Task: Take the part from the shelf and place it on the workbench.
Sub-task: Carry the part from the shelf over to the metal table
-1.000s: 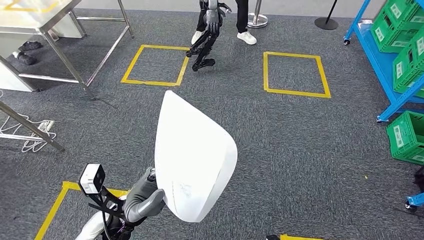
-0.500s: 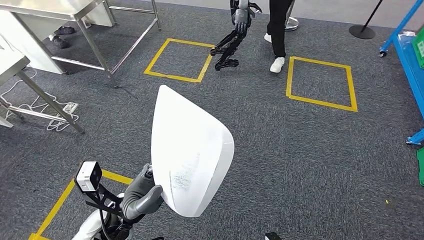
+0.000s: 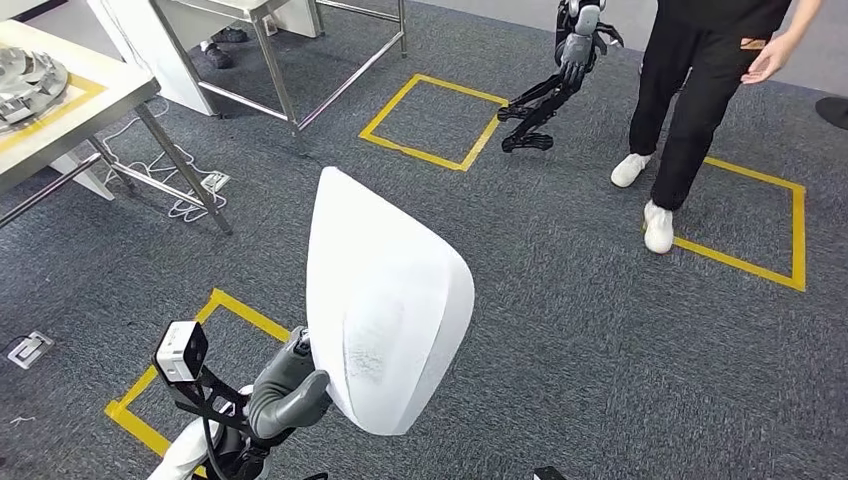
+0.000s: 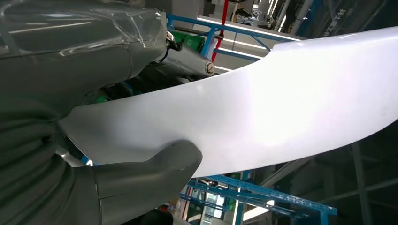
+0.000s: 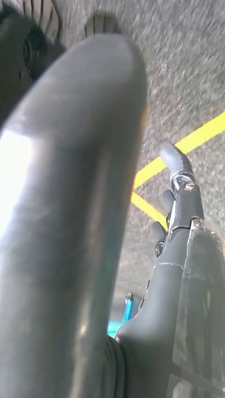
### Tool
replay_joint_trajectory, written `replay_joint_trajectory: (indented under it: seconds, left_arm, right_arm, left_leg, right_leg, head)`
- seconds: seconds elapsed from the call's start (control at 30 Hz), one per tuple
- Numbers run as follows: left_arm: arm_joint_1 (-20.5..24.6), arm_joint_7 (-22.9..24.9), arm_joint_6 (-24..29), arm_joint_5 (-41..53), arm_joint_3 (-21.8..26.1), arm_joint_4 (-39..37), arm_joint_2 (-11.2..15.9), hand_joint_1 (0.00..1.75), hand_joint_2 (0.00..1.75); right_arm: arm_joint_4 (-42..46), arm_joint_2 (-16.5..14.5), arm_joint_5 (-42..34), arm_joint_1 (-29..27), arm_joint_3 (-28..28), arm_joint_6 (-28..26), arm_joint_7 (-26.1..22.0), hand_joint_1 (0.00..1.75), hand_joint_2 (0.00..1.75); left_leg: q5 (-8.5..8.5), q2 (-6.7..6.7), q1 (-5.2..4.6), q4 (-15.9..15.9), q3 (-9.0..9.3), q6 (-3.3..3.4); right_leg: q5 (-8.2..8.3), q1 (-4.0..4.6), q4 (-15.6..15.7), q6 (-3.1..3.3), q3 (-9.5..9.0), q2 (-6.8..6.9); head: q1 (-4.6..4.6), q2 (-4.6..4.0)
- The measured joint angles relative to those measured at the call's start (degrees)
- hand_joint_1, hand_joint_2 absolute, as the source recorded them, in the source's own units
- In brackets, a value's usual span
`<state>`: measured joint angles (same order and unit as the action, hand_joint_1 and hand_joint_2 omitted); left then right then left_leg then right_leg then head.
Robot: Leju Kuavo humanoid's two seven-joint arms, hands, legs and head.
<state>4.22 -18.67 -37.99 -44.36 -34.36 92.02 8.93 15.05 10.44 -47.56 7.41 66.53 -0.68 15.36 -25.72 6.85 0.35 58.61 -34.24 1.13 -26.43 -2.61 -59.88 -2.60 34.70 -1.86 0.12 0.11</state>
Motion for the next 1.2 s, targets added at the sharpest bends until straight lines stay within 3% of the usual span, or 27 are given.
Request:
replay_joint_trajectory:
  seconds: [0.03, 0.1, 0.17, 0.23, 0.27, 0.33, 0.37, 0.43, 0.47, 0.53, 0.6, 0.67, 0.73, 0.77, 0.8, 0.87, 0.9, 0.97, 1.0, 1.03, 1.1, 1.17, 1.2]
  left_arm:
    - [0.0, 0.0, 0.0, 0.0, 0.0, 0.0, 0.0, 1.75, 1.75]
    - [0.0, 0.0, 0.0, 0.0, 0.0, 0.0, 0.1, 1.75, 1.75]
    - [0.1, 0.0, 0.0, -0.1, 0.0, 0.0, 0.1, 1.75, 1.75]
    - [0.1, 0.0, 0.0, -0.3, -0.1, 0.0, 0.2, 1.75, 1.75]
    - [0.1, 0.0, 0.0, -0.5, -0.1, 0.0, 0.2, 1.75, 1.75]
    - [0.1, 0.0, 0.0, -0.8, -0.1, 0.0, 0.4, 1.75, 1.75]
    - [0.1, 0.0, 0.0, -0.9, -0.1, 0.0, 0.5, 1.75, 1.75]
    - [0.4, -0.1, 0.1, -1.0, -0.1, 0.0, 0.6, 1.75, 1.75]
    - [0.5, -0.1, 0.1, -1.0, -0.1, 0.0, 0.6, 1.75, 1.75]
    - [0.5, -0.2, 0.4, -1.1, -0.1, 0.1, 0.8, 1.75, 1.75]
    - [0.6, -0.3, 0.7, -1.2, -0.1, 0.3, 1.0, 1.75, 1.75]
    - [0.7, -0.4, 0.9, -1.4, -0.2, 0.4, 0.9, 1.75, 1.75]
    - [0.6, -0.5, 1.0, -1.4, -0.3, 0.4, 0.9, 1.75, 1.75]
    - [0.5, -0.5, 1.0, -1.4, -0.4, 0.4, 1.0, 1.75, 1.75]
    - [0.4, -0.5, 1.0, -1.4, -0.5, 0.4, 1.0, 1.75, 1.75]
    - [0.4, -0.5, 1.0, -1.4, -0.6, 0.3, 1.0, 1.75, 1.75]
    - [0.4, -0.5, 1.0, -1.4, -0.7, 0.3, 1.0, 1.75, 1.75]
    - [0.4, -0.5, 1.0, -1.5, -0.7, 0.4, 1.1, 1.75, 1.75]
    - [0.3, -0.5, 1.0, -1.5, -0.8, 0.4, 1.1, 1.75, 1.75]
    - [0.2, -0.5, 1.0, -1.6, -0.8, 0.4, 1.2, 1.75, 1.75]
    - [0.2, -0.6, 1.0, -1.6, -0.9, 0.4, 1.4, 1.75, 1.75]
    - [0.3, -0.7, 1.0, -1.7, -1.0, 0.4, 1.5, 1.75, 1.75]
    - [0.3, -0.7, 1.1, -1.7, -1.0, 0.4, 1.5, 1.75, 1.75]
  right_arm:
    - [0.0, 0.0, 0.0, 0.1, 0.0, 0.0, 0.0, 0.00, 0.00]
    - [0.0, 0.0, 0.1, 0.1, 0.0, 0.0, 0.0, 0.00, 0.00]
    - [0.0, 0.2, 0.1, -0.1, 0.0, 0.0, 0.0, 0.00, 0.00]
    - [0.0, 0.3, 0.4, -0.3, 0.0, -0.1, 0.0, 0.00, 0.00]
    - [0.0, 0.4, 0.6, -0.4, 0.0, -0.1, 0.0, 0.00, 0.00]
    - [0.0, 0.3, 0.8, -0.3, 0.0, -0.1, 0.0, 0.00, 0.00]
    - [0.0, 0.2, 0.9, -0.3, 0.0, -0.1, 0.0, 0.00, 0.00]
    - [0.1, 0.1, 0.9, -0.3, -0.1, -0.1, 0.0, 0.00, 0.00]
    - [0.2, 0.0, 1.0, -0.3, -0.1, 0.0, 0.0, 0.00, 0.00]
    - [0.2, 0.0, 1.2, -0.2, -0.1, 0.1, 0.0, 0.00, 0.00]
    - [0.3, 0.0, 1.4, -0.1, -0.2, 0.2, 0.0, 0.00, 0.00]
    - [0.3, 0.1, 1.6, -0.2, -0.3, 0.3, 0.0, 0.00, 0.00]
    - [0.3, 0.2, 1.7, -0.5, -0.3, 0.3, 0.0, 0.00, 0.00]
    - [0.3, 0.4, 1.7, -0.6, -0.3, 0.3, 0.0, 0.00, 0.00]
    - [0.3, 0.5, 1.7, -0.7, -0.3, 0.3, 0.0, 0.00, 0.00]
    - [0.3, 0.7, 1.8, -0.7, -0.4, 0.3, 0.0, 0.00, 0.00]
    - [0.3, 0.7, 1.8, -0.7, -0.4, 0.3, 0.0, 0.00, 0.00]
    - [0.3, 0.7, 1.8, -0.5, -0.4, 0.3, 0.0, 0.00, 0.00]
    - [0.3, 0.7, 1.8, -0.4, -0.4, 0.3, 0.0, 0.00, 0.00]
    - [0.4, 0.7, 1.8, -0.3, -0.4, 0.3, 0.0, 0.00, 0.00]
    - [0.4, 0.7, 1.8, -0.4, -0.5, 0.2, 0.0, 0.00, 0.00]
    - [0.4, 0.7, 1.8, -0.6, -0.6, 0.1, 0.0, 0.00, 0.00]
    - [0.4, 0.8, 1.8, -0.8, -0.7, 0.1, 0.0, 0.00, 0.00]
  left_leg:
    - [-0.15, -0.41, 0.15, 0.2, -0.09, -0.13]
    - [-1.66, -3.07, 0.27, 2.9, -1.26, -0.45]
    - [-4.89, -5.96, 0.30, 9.9, -4.93, -0.69]
    - [-6.84, -6.67, 0.37, 16.4, -8.74, -0.63]
    - [-6.32, -6.76, 0.33, 16.9, -9.29, -0.44]
    - [-2.65, -7.59, -0.05, 11.2, -6.65, 0.46]
    - [-1.01, -8.93, -0.52, 7.1, -4.55, 1.08]
    - [0.54, -11.09, -1.46, 1.7, -1.83, 2.03]
    - [0.44, -11.35, -1.79, 1.0, -1.59, 2.22]
    - [0.86, -9.88, -1.70, -0.1, -1.13, 2.59]
    - [1.67, -8.32, -1.23, -1.9, 0.13, 3.02]
    - [2.12, -6.75, -0.97, -2.7, 0.91, 3.23]
    - [2.09, -4.95, -0.93, -2.6, 0.95, 3.21]
    - [2.01, -3.97, -0.91, -2.6, 0.99, 3.10]
    - [1.88, -3.02, -0.84, -2.5, 1.05, 2.92]
    - [1.37, -1.37, -0.62, -1.9, 1.12, 2.24]
    - [1.03, -0.71, -0.62, -1.4, 0.99, 1.81]
    - [0.58, 0.16, -0.68, -0.8, 0.53, 1.19]
    - [0.46, 0.51, -0.67, -0.7, 0.35, 1.00]
    - [0.34, 0.43, -0.56, -0.6, 0.26, 0.82]
    - [-0.85, -1.96, -0.49, 1.2, -0.49, 0.25]
    - [-3.91, -5.31, -0.37, 7.4, -3.52, -0.29]
    - [-5.62, -6.13, -0.20, 11.6, -5.80, -0.46]
  right_leg:
    - [-0.01, 0.06, 0.0, 0.46, -0.08, 0.36]
    - [-0.13, 0.17, 0.1, 1.23, -0.35, 1.20]
    - [-0.44, 0.62, 0.2, 1.77, -0.58, 2.24]
    - [-0.73, 1.09, 0.1, 2.16, -0.73, 3.55]
    - [-0.88, 1.30, 0.1, 2.29, -0.85, 4.21]
    - [-1.24, 1.63, 0.2, 2.45, -1.34, 5.41]
    - [-1.44, 1.74, 0.2, 2.43, -1.67, 5.96]
    - [-1.80, 1.90, 0.4, 2.16, -2.11, 7.15]
    - [-1.91, 1.89, 0.5, 1.95, -2.25, 7.81]
    - [-2.06, 1.91, 1.0, 1.48, -2.73, 8.98]
    - [-2.97, 1.98, -0.5, 1.36, -2.43, 7.07]
    - [-5.29, 1.78, -6.6, 1.63, 0.52, 3.53]
    - [-7.14, 1.54, -13.0, 1.50, 4.43, 2.24]
    - [-6.88, 1.41, -13.9, 1.07, 5.37, 2.14]
    - [-5.63, 1.25, -12.3, 0.43, 5.14, 2.04]
    - [-1.66, 0.76, -4.6, -0.87, 2.25, 0.83]
    - [-0.19, 0.61, -1.3, -1.02, 0.84, 0.10]
    - [0.73, 0.67, 1.2, -0.40, -0.30, -0.65]
    - [0.70, 0.83, 1.2, 0.10, -0.39, -0.26]
    - [0.66, 0.82, 1.2, 0.50, -0.46, 0.15]
    - [0.47, 0.72, 1.4, 1.36, -0.82, 1.02]
    - [0.10, 0.84, 1.4, 2.15, -1.26, 2.08]
    - [-0.10, 0.99, 1.4, 2.43, -1.42, 2.73]
  head:
    - [-0.02, 0.00]
    - [-0.19, 0.00]
    - [-0.35, 0.00]
    - [-0.37, 0.00]
    - [-0.38, 0.00]
    - [-0.38, 0.00]
    - [-0.35, 0.00]
    - [-0.33, 0.00]
    - [-0.32, 0.00]
    - [-0.36, 0.00]
    - [-0.27, 0.00]
    - [-0.09, 0.00]
    - [-0.03, 0.00]
    - [-0.04, 0.00]
    - [-0.04, 0.00]
    - [-0.04, 0.00]
    - [-0.02, 0.00]
    - [-0.03, 0.00]
    - [-0.02, 0.00]
    - [-0.05, 0.00]
    - [-0.14, 0.00]
    - [-0.23, 0.00]
    - [-0.26, 0.00]
